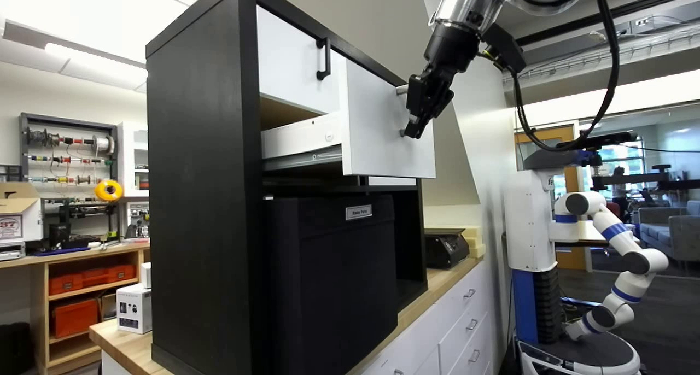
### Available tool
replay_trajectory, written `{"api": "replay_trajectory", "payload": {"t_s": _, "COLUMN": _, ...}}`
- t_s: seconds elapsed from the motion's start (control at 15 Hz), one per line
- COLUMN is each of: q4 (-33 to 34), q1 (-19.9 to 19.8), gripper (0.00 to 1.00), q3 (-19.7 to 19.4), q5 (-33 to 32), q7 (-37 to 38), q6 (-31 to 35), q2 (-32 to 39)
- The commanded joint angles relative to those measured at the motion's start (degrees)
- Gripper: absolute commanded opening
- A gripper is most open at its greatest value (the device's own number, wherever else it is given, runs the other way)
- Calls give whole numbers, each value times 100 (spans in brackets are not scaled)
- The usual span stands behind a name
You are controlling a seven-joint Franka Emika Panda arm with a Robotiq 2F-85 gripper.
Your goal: Close the open drawer
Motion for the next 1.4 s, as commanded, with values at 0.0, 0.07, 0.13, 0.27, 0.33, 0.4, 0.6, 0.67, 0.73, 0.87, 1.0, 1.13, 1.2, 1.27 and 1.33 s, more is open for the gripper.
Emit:
{"api": "replay_trajectory", "payload": {"t_s": 0.0, "q4": 137, "q1": -1, "gripper": 7, "q3": -7, "q5": -107, "q7": -54, "q6": 140, "q2": 153}}
{"api": "replay_trajectory", "payload": {"t_s": 0.07, "q4": 184, "q1": -34, "gripper": 7, "q3": 14, "q5": -172, "q7": -19, "q6": 148, "q2": 220}}
{"api": "replay_trajectory", "payload": {"t_s": 0.13, "q4": 269, "q1": -72, "gripper": 7, "q3": 32, "q5": -262, "q7": 5, "q6": 174, "q2": 344}}
{"api": "replay_trajectory", "payload": {"t_s": 0.27, "q4": 477, "q1": -134, "gripper": 7, "q3": 66, "q5": -479, "q7": 57, "q6": 149, "q2": 592}}
{"api": "replay_trajectory", "payload": {"t_s": 0.33, "q4": 579, "q1": -137, "gripper": 7, "q3": 67, "q5": -568, "q7": 71, "q6": 153, "q2": 717}}
{"api": "replay_trajectory", "payload": {"t_s": 0.4, "q4": 721, "q1": -128, "gripper": 7, "q3": 52, "q5": -647, "q7": 64, "q6": 164, "q2": 864}}
{"api": "replay_trajectory", "payload": {"t_s": 0.6, "q4": 1162, "q1": -62, "gripper": 7, "q3": -34, "q5": -679, "q7": 32, "q6": 235, "q2": 1281}}
{"api": "replay_trajectory", "payload": {"t_s": 0.67, "q4": 1315, "q1": -44, "gripper": 7, "q3": -67, "q5": -664, "q7": 11, "q6": 259, "q2": 1425}}
{"api": "replay_trajectory", "payload": {"t_s": 0.73, "q4": 1462, "q1": -27, "gripper": 7, "q3": -96, "q5": -646, "q7": -2, "q6": 272, "q2": 1561}}
{"api": "replay_trajectory", "payload": {"t_s": 0.87, "q4": 1759, "q1": 1, "gripper": 7, "q3": -158, "q5": -583, "q7": -48, "q6": 301, "q2": 1831}}
{"api": "replay_trajectory", "payload": {"t_s": 1.0, "q4": 2066, "q1": 19, "gripper": 7, "q3": -211, "q5": -558, "q7": -62, "q6": 333, "q2": 2105}}
{"api": "replay_trajectory", "payload": {"t_s": 1.13, "q4": 2387, "q1": 38, "gripper": 7, "q3": -262, "q5": -523, "q7": -97, "q6": 336, "q2": 2379}}
{"api": "replay_trajectory", "payload": {"t_s": 1.2, "q4": 2559, "q1": 50, "gripper": 7, "q3": -287, "q5": -518, "q7": -101, "q6": 331, "q2": 2514}}
{"api": "replay_trajectory", "payload": {"t_s": 1.27, "q4": 2720, "q1": 64, "gripper": 7, "q3": -310, "q5": -512, "q7": -102, "q6": 323, "q2": 2641}}
{"api": "replay_trajectory", "payload": {"t_s": 1.33, "q4": 2923, "q1": 76, "gripper": 7, "q3": -335, "q5": -503, "q7": -108, "q6": 313, "q2": 2805}}
